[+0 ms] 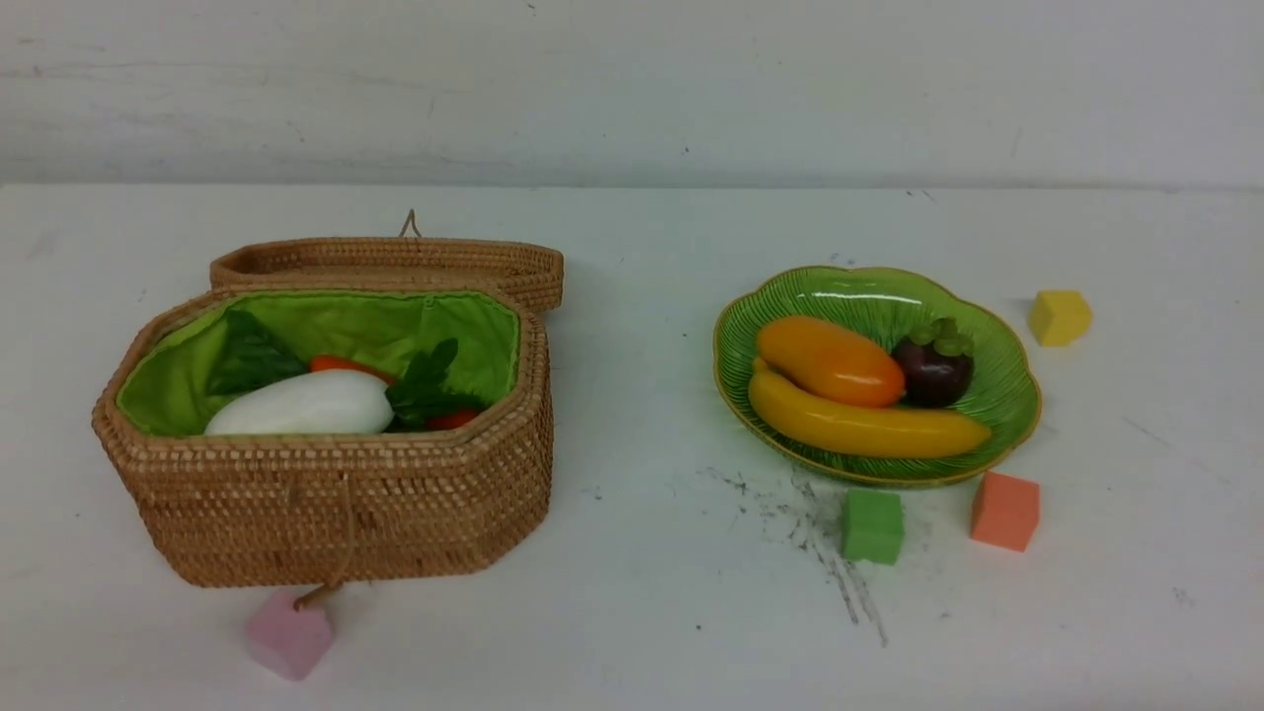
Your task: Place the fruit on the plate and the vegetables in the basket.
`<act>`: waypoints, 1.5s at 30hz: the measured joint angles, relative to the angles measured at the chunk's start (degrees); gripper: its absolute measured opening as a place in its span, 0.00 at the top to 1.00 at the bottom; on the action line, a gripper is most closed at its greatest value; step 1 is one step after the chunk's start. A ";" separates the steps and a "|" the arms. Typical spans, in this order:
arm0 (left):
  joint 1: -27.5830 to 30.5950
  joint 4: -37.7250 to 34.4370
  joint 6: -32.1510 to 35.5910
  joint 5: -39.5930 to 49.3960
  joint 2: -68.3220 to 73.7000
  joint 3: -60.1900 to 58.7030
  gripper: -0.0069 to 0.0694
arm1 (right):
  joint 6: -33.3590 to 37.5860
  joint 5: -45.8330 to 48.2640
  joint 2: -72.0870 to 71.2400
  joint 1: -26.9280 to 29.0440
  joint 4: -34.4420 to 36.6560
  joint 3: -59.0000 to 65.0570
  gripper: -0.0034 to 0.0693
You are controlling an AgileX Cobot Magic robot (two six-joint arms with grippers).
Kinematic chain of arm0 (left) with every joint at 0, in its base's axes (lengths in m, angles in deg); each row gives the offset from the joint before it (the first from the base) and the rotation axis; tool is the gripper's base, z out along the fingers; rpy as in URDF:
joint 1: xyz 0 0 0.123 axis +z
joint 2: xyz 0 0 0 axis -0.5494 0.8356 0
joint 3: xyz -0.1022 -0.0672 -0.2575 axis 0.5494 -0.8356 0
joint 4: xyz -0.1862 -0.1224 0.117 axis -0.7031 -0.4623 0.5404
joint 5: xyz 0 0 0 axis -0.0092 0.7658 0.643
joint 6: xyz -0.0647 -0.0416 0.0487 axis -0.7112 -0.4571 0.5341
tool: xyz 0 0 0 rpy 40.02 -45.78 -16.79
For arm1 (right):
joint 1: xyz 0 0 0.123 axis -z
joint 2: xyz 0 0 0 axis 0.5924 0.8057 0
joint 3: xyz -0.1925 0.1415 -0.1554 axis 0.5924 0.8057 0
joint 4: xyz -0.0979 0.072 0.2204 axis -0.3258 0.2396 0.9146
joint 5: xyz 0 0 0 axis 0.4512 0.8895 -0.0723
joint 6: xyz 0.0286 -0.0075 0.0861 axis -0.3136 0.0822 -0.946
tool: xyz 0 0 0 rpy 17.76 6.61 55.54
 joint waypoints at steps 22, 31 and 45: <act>15.62 9.82 -9.91 -33.76 -23.91 -45.76 0.91 | 0.00 0.05 0.00 0.00 0.00 0.00 0.62; 15.62 10.00 -9.91 -35.57 -23.91 -45.89 0.91 | 0.00 0.05 0.00 0.00 0.00 0.00 0.62; 15.62 10.17 -9.91 -35.50 -23.91 -45.89 0.90 | 0.00 0.05 0.00 0.00 0.00 0.00 0.62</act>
